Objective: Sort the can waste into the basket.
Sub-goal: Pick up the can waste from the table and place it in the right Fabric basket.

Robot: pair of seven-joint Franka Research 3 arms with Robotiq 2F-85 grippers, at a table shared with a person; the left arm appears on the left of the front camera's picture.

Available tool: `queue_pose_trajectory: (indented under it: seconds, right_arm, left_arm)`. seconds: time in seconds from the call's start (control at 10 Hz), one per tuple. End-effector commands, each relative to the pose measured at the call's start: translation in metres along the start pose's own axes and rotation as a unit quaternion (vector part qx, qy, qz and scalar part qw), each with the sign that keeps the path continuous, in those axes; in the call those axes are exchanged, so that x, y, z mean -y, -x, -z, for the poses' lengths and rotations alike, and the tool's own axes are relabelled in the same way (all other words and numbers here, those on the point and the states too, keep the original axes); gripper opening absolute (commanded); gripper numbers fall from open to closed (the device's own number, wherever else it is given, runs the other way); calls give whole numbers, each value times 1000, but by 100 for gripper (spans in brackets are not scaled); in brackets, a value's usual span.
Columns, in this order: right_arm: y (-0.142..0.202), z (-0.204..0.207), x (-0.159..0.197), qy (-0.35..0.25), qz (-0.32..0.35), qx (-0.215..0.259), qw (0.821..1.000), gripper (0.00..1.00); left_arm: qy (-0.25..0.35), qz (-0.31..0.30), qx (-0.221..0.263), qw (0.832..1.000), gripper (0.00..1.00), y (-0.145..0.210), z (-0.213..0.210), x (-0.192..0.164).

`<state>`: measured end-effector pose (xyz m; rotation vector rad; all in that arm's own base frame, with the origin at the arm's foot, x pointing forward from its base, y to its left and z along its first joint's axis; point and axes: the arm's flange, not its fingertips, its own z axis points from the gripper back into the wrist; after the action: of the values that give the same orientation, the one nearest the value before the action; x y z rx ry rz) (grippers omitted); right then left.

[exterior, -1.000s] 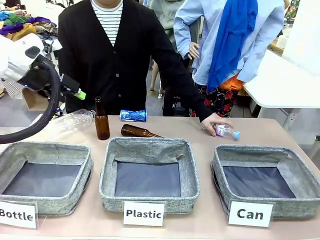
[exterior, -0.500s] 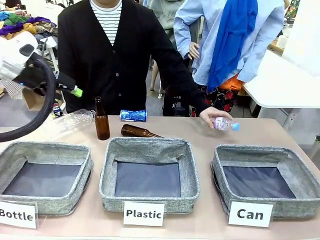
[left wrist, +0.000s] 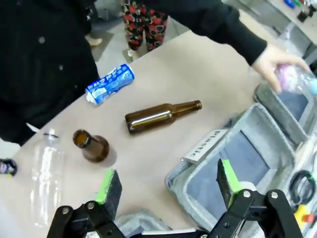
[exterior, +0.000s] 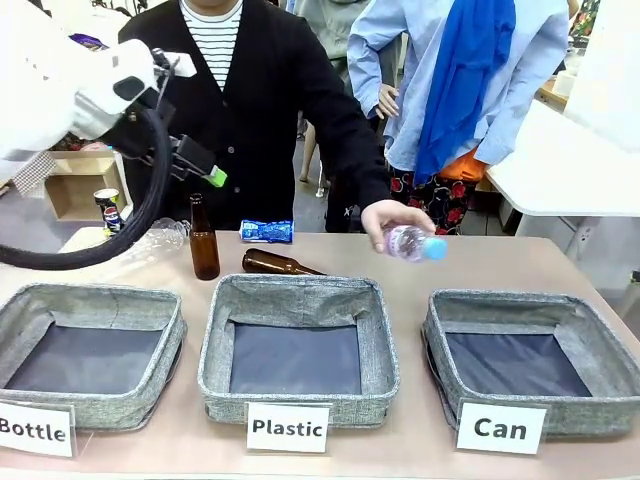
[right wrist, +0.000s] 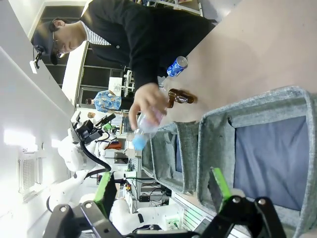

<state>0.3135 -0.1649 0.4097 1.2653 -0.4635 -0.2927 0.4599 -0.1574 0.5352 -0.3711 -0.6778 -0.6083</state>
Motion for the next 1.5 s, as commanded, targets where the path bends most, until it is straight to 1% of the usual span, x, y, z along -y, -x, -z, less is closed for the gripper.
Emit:
queue_pose_trajectory:
  seconds: [0.0, 0.1, 0.2, 0.3, 0.4, 0.5, 0.6, 0.7, 0.8, 0.9, 1.0, 1.2, 1.3, 1.4]
  right_arm:
    - [0, -2, -5, 0, 9, -3, 1000, 100]
    - [0, -2, -5, 0, 9, -3, 1000, 100]
    - [0, -2, -5, 0, 9, -3, 1000, 100]
    - [0, -2, -5, 0, 9, -3, 1000, 100]
    - [0, -2, -5, 0, 9, -3, 1000, 100]
    - [0, -2, -5, 0, 9, -3, 1000, 100]
    - [0, -2, -5, 0, 9, -3, 1000, 100]
    - [0, -2, -5, 0, 9, -3, 1000, 100]
    - [0, -2, -5, 0, 9, -3, 1000, 100]
    - [0, -2, -5, 0, 9, -3, 1000, 100]
    - [0, -2, -5, 0, 9, -3, 1000, 100]
    - [0, -2, -5, 0, 9, -3, 1000, 100]
    - [0, -2, -5, 0, 9, -3, 1000, 100]
    - [0, -2, -5, 0, 9, -3, 1000, 100]
  left_arm:
    - [9, 2, -4, 1000, 100, 1, -25, -26]
    - [18, -10, 6, 1000, 100, 33, -62, -45]
    - [47, -20, 15, 999, 100, 74, -95, -65]
    - [44, -64, 47, 996, 100, 119, -124, -85]
    - [42, -112, 87, 989, 100, 167, -149, -98]
    - [29, -176, 131, 975, 100, 214, -168, -109]
    - [25, -217, 168, 961, 100, 247, -175, -116]
    - [40, -239, 199, 950, 100, 272, -174, -121]
    - [49, -258, 197, 945, 100, 287, -165, -123]
    - [55, -264, 187, 945, 100, 287, -155, -128]
    - [64, -258, 179, 947, 100, 278, -153, -133]
    - [56, -239, 147, 958, 100, 256, -147, -129]
    - [52, -217, 128, 966, 100, 227, -141, -128]
    - [38, -198, 107, 974, 100, 200, -134, -118]
